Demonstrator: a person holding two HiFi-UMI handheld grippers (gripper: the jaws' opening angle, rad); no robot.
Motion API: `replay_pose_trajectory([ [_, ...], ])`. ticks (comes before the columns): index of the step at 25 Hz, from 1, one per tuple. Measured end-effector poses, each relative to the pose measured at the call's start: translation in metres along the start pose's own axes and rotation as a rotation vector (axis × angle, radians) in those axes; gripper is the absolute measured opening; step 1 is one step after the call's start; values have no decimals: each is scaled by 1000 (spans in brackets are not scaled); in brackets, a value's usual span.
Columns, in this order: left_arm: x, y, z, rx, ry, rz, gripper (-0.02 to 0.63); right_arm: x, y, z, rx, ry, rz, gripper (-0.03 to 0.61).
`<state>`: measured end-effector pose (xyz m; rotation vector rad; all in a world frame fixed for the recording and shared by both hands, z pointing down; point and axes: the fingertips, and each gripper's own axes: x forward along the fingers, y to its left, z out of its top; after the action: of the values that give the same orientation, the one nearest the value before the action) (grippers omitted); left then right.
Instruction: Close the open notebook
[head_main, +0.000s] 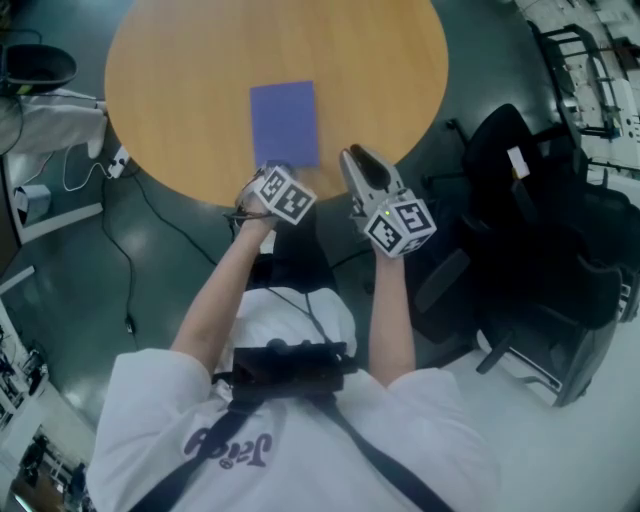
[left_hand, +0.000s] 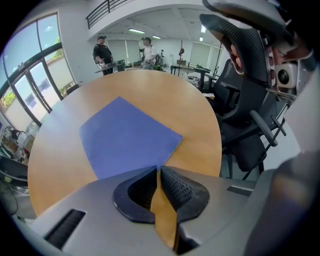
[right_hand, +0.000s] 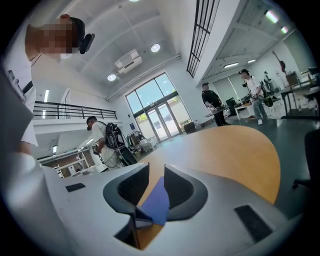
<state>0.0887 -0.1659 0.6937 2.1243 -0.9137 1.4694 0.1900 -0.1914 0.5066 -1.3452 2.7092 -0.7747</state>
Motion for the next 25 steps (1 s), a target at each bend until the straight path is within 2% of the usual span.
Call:
replay_pose_trajectory([
  [3, 2, 1, 3, -2, -8, -31, 21, 3, -1, 1, 4, -5, 8, 118],
  [6, 2, 2, 3, -52, -20, -55, 21, 2, 1, 5, 1, -2, 14, 118],
  [10, -13, 10, 3, -73, -74, -31, 21, 2, 15, 8, -14, 18, 22, 118],
  [15, -56, 17, 14, -108, -213, -14, 21, -3, 41, 16, -76, 16, 13, 118],
  [19, -103, 20, 13, -143, -337, 0, 20, -10, 81, 29, -182, -8, 23, 92],
  [22, -141, 26, 14, -203, -456, 25, 20, -15, 113, 38, -266, -33, 42, 61],
  [25, -184, 23, 22, -230, -588, 74, 18, -27, 137, 46, -332, -69, 63, 44],
])
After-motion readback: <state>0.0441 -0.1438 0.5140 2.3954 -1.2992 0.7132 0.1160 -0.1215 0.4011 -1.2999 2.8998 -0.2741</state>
